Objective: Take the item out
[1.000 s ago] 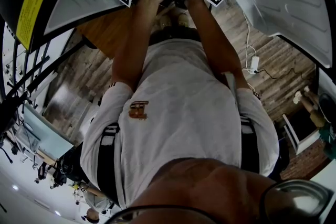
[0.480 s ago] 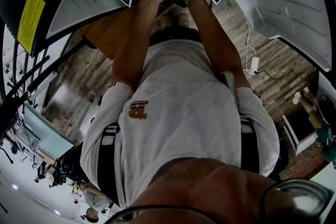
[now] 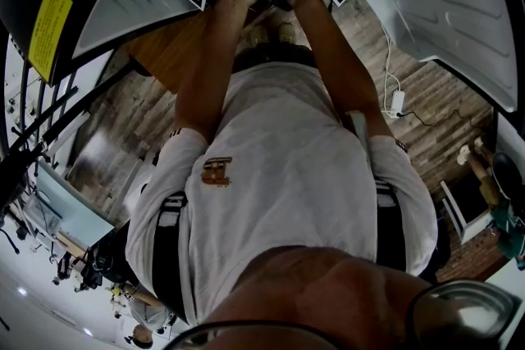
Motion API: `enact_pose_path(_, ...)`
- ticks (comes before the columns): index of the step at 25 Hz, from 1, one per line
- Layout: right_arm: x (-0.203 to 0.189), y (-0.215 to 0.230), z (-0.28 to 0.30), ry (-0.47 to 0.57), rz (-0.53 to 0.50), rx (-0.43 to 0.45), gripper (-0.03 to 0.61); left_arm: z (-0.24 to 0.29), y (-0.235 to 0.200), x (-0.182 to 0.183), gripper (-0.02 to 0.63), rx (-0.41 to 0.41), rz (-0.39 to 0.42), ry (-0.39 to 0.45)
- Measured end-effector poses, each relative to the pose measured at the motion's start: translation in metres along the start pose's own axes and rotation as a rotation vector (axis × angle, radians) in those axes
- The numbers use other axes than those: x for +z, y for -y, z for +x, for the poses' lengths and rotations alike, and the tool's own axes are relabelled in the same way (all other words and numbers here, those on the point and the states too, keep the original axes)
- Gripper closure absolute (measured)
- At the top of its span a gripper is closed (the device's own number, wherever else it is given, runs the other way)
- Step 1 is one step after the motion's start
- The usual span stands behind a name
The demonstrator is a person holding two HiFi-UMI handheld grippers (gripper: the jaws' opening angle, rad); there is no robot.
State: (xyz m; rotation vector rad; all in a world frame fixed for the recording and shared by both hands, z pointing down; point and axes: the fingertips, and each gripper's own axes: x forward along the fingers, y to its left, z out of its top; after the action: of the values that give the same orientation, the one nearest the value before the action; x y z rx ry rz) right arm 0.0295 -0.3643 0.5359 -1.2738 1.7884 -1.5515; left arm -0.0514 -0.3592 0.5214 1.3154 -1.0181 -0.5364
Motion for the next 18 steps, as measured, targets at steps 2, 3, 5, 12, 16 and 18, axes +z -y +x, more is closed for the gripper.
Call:
enact_pose_path(2,-0.0014,-0.0027,0.0005,-0.004,0.011,0.019,0.525,-0.0005,-0.0011,0.0012,0.448,0.0,0.003,-0.002)
enact_pose_path(3,-0.0014,-0.0043,0.0007,-0.004,0.018,0.029,0.526,-0.0006,-0.0015,0.0016,0.448,0.0,0.005,-0.004)
enact_pose_path(5,-0.0006,-0.0068,0.0011,-0.005,0.038,0.047,0.531,-0.0001,-0.0028,0.0019,0.453,0.002,0.004,-0.007)
enact_pose_path(12,0.0006,-0.0072,0.0002,0.002,0.106,0.086,0.535,-0.0001,-0.0079,0.0007,0.489,-0.01,0.017,-0.027)
enact_pose_path(16,0.0013,-0.0096,-0.0022,0.002,0.114,0.098,0.538,-0.0009,-0.006,-0.0005,0.489,-0.024,0.012,-0.041)
enact_pose_path(18,0.0009,-0.0103,-0.0035,0.003,0.13,0.102,0.54,-0.0016,-0.0045,-0.0004,0.489,-0.031,0.011,-0.047)
